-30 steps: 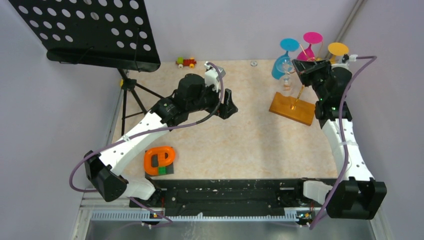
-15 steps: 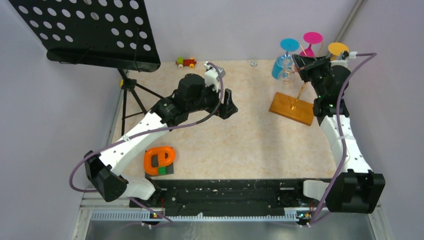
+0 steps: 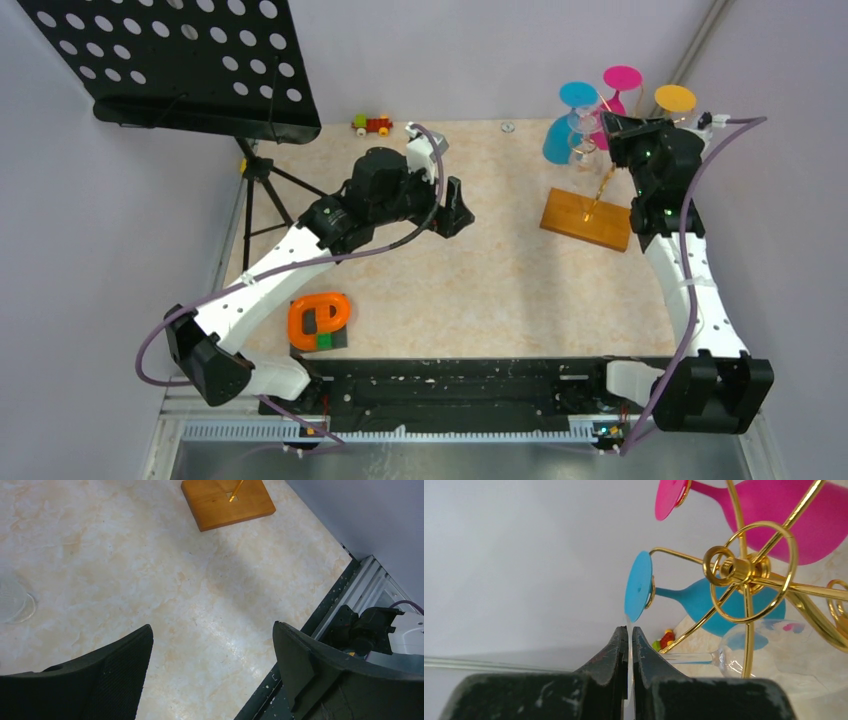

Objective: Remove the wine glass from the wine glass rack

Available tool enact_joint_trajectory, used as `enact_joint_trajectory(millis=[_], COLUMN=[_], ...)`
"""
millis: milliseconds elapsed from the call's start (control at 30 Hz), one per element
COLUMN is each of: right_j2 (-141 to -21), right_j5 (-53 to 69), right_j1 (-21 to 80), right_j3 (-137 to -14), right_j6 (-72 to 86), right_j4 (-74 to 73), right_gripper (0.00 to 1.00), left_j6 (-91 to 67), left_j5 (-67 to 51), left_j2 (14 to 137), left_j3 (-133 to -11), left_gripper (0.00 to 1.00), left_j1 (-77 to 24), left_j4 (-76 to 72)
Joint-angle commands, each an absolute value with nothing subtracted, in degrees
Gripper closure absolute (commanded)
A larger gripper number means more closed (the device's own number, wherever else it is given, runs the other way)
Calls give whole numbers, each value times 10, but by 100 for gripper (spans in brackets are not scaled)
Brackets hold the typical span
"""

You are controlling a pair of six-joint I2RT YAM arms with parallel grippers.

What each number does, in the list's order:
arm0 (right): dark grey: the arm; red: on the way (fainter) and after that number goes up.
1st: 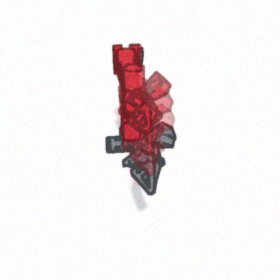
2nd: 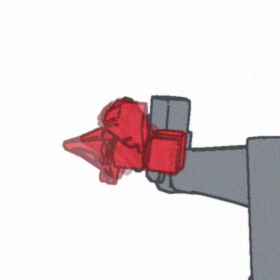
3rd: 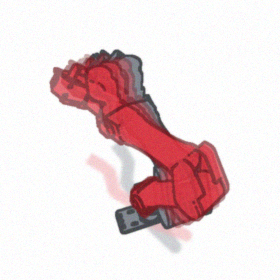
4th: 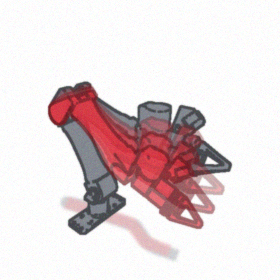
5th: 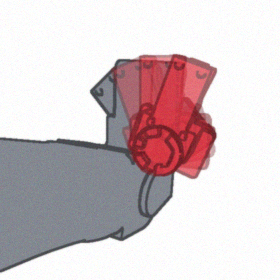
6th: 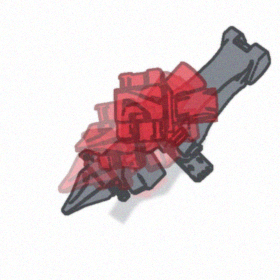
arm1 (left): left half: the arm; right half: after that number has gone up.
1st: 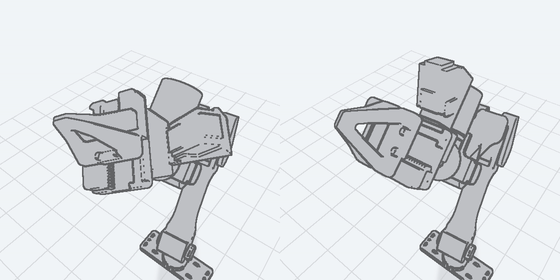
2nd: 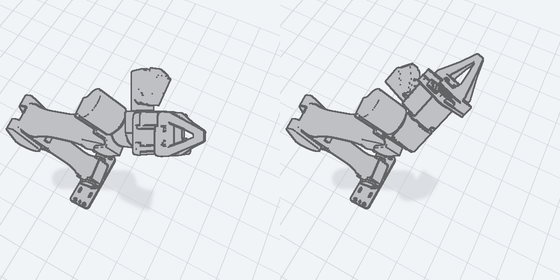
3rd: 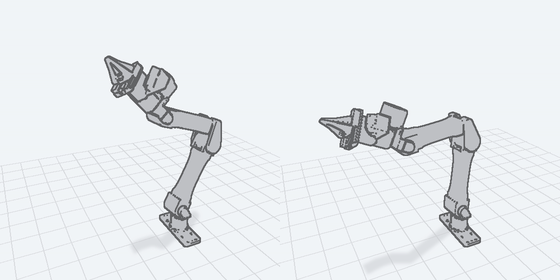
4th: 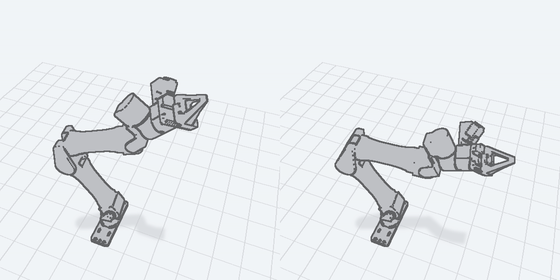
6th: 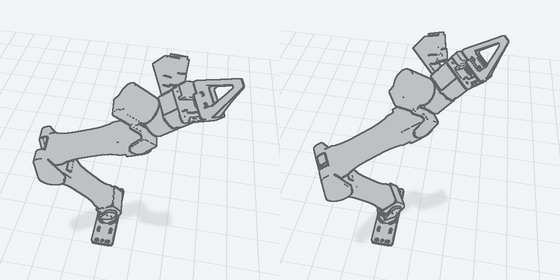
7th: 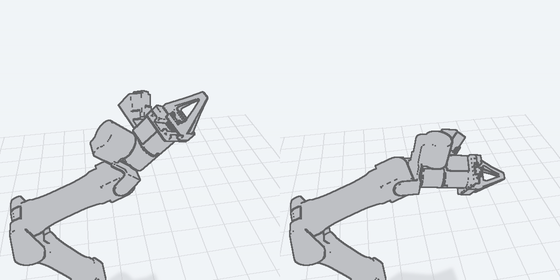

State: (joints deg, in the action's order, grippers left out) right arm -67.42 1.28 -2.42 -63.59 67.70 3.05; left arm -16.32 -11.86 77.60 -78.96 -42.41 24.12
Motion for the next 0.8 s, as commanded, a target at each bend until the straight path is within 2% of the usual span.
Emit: enact_joint_trajectory(millis=[0, 767], right_j2=[-642, -587], right_j5=[-58, -70], right_j1=[-29, -29], right_j3=[-662, -707], right_j6=[682, 715], right_j4=[-7, -118], right_gripper=[100, 100], left_j6=[-155, -153], left_j5=[-101, -94], left_j2=[744, 733], left_j3=[-799, -795], left_gripper=[8, 7], left_j1=[-424, -424], left_j4=[232, 233])
